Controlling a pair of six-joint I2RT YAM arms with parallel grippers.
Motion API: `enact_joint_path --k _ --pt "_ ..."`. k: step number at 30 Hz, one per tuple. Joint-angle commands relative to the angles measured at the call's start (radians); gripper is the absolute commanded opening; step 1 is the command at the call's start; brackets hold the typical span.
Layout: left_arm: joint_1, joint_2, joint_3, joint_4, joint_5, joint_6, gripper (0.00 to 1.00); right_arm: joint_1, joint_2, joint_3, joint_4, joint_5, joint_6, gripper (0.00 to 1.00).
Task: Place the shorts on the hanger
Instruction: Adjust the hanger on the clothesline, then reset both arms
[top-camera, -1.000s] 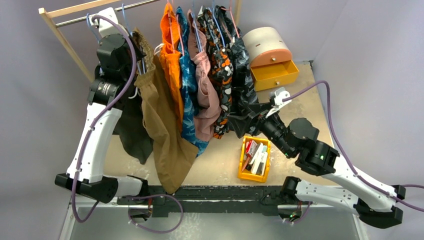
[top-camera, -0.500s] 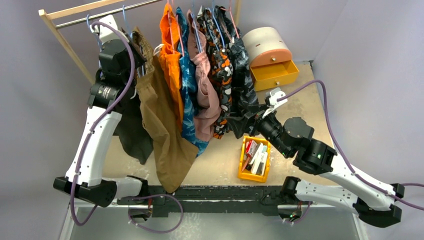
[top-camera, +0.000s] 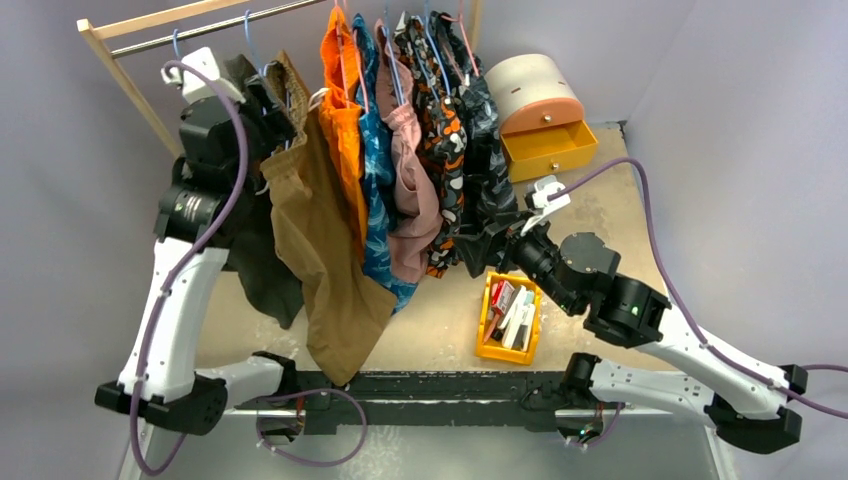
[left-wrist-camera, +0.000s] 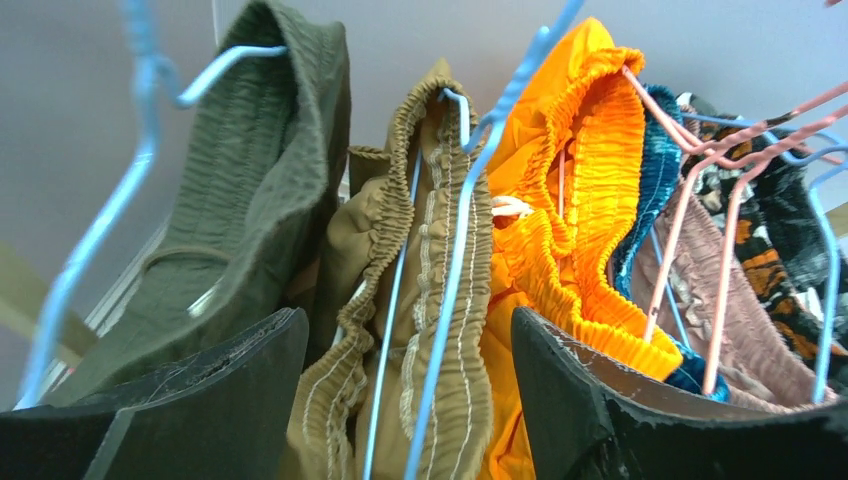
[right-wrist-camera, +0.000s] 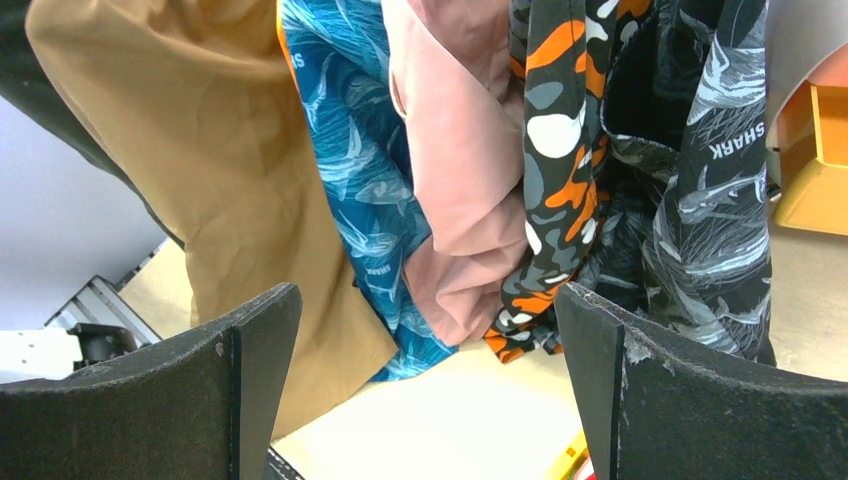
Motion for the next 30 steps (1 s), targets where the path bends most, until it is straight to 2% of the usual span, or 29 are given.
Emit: enact_joint_path --k 1,6,11,18,24,30 --pt "0.007 -0.115 0.018 -0.027 -0.039 -0.033 0.74 -0.001 0.021 0.052 -0.008 0.037 0.021 0.99" --pt "0.005 -0.208 0.025 -0.092 -0.02 -0.05 0.76 0.0 0.035 0.053 -0.01 0.021 0.048 0.99" --pt "0.005 -0.271 0.006 -0.156 0.084 -0.089 0.77 -0.001 0.054 0.04 -0.002 0.008 0.088 0.99" --pt "0.005 -0.188 0.027 -0.194 0.456 -0.129 0.78 0.0 0.109 0.039 0.0 0.015 0.126 0.99" --pt "-0.053 -0.153 0.073 -0.136 0.475 -0.106 0.78 -0.001 0.14 0.033 -0.03 0.083 0.133 0.99" --pt "-0.121 -0.153 0.038 -0.056 0.488 -0.092 0.79 -0.001 0.187 0.01 -0.029 0.12 0.126 0.99"
